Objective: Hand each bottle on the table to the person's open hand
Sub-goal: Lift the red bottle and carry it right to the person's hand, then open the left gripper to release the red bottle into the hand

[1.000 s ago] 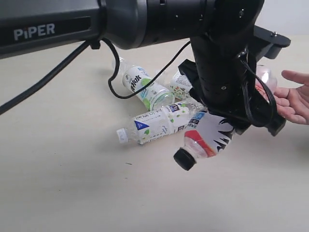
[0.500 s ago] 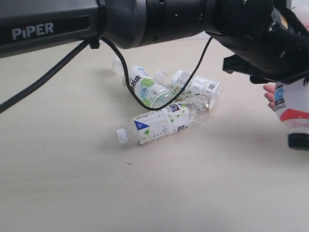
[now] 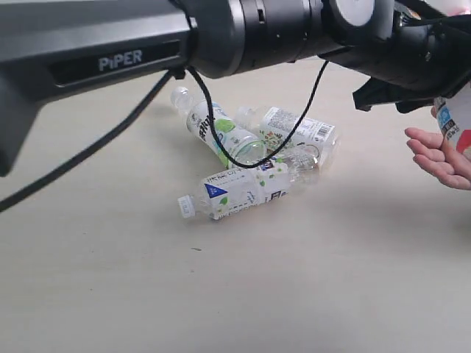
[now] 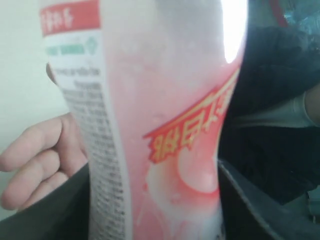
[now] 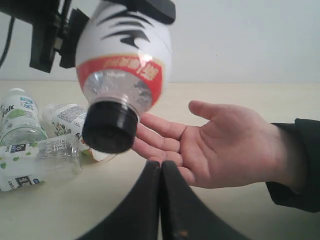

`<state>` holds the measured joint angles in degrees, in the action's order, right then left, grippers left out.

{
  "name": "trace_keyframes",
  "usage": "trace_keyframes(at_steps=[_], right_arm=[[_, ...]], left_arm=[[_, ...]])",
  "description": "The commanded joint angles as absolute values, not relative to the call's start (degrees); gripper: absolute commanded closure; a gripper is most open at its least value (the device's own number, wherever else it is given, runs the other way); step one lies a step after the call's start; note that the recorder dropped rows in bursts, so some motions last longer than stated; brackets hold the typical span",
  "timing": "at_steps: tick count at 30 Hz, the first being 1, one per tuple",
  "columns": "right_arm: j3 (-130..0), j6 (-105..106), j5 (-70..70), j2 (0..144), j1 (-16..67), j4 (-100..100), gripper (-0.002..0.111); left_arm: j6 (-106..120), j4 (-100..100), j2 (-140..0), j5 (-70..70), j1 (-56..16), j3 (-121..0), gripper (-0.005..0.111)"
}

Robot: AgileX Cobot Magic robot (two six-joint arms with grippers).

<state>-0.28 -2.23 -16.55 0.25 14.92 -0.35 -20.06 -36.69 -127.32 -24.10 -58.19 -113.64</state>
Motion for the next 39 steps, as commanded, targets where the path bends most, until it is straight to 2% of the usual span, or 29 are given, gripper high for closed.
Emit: trace_keyframes(at_steps=[1,12,22,25,30,33,39], right_arm=[[0.00,-2.23,-16.29,0.00,14.50,-0.33,0.108],[0.00,-2.23,-16.29,0.00,14.50,-0.33,0.108],[0.00,-2.23,-16.29,0.00,14.50,-0.33,0.108],[0.00,-2.23,-16.29,0.00,14.50,-0.33,0.108],[0.00,-2.23,-16.29,0.00,14.50,-0.33,0.108],[0.00,-2.23,-16.29,0.00,14.50,-0.33,0.108],[0.00,-2.23,-16.29,0.00,14.50,-0.33,0.108]], left_arm=[[-15.68,-42.01,-131.76,-26.00,-58.29,-118.63,0.107],[-13.68,-44.32,-140.63,-27.55,-58.29,-126.02,0.107],[-13.27,-45.06,-142.61,-26.13,-58.24,-126.06,0.105],[-12.65,-45.06,-142.61,-26.13,-58.24,-126.06,0.095],[-12.65,-45.21,-142.61,-26.25,-58.24,-126.06,0.061],[-12.65,-45.21,-142.61,-25.87,-58.24,-126.06,0.048],[-12.55,-45.21,-142.61,-25.60,-58.24,-126.06,0.041]])
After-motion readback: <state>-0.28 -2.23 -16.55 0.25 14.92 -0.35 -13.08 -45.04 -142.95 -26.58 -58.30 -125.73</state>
